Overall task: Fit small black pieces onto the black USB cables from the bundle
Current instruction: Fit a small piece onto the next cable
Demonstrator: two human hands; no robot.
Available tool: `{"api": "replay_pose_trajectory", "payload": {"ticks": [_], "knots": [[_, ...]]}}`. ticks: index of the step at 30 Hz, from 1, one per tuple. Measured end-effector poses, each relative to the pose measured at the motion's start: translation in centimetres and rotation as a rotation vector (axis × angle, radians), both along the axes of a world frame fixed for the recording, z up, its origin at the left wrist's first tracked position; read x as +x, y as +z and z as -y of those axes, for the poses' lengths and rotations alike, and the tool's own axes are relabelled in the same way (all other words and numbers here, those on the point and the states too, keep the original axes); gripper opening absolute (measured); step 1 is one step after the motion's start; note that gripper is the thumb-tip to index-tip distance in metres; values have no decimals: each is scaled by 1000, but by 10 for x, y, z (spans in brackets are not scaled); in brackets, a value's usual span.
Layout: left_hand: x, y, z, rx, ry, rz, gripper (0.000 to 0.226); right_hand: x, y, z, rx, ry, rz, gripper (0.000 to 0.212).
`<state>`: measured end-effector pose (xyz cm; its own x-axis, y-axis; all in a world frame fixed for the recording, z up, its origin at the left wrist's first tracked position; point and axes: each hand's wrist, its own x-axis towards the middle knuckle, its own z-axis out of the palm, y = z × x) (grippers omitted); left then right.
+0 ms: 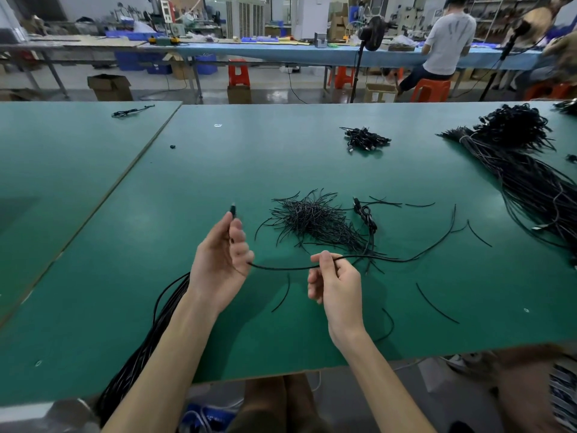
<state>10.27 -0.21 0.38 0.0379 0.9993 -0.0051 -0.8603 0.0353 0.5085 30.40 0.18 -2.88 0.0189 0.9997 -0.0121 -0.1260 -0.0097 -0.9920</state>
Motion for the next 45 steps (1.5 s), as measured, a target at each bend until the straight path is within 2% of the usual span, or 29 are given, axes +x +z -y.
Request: {"api": "replay_pose_trajectory", "payload": {"ticks": [3,5,7,8,10,13,15,19,24,29,34,40,45], "knots": [[4,-2,4,191,-325,-154,46,0,-1,0,2,-24,-1,35],[7,-7,6,240,-358,-470,51,1,-2,0,5,-45,-9,36],[15,-14,5,215,-263,-919,56,0,-3,-1,11,-67,-33,36],[19,-18,5,212,-227,-1074,56,0,-4,-1,15,-72,-51,36],[28,-26,3,245,-129,-1284,51,0,-3,0,31,-60,-86,35],[30,-36,-1,363,170,-1595,34,-1,0,1,64,-2,-107,30],[29,-38,-3,421,332,-1721,27,-1,3,2,87,49,-113,28],[33,-39,-1,453,357,-1777,23,0,6,4,96,100,-137,27],[33,-38,1,436,300,-1796,38,2,6,5,106,156,-146,26],[33,-36,1,448,291,-1849,20,1,6,6,132,181,-145,28],[32,-33,2,419,281,-1792,27,0,6,6,136,189,-131,27],[37,-30,4,324,281,-1618,31,0,5,5,140,220,-145,26],[42,-25,2,211,135,-1253,29,-1,6,5,151,247,-129,25]]}}
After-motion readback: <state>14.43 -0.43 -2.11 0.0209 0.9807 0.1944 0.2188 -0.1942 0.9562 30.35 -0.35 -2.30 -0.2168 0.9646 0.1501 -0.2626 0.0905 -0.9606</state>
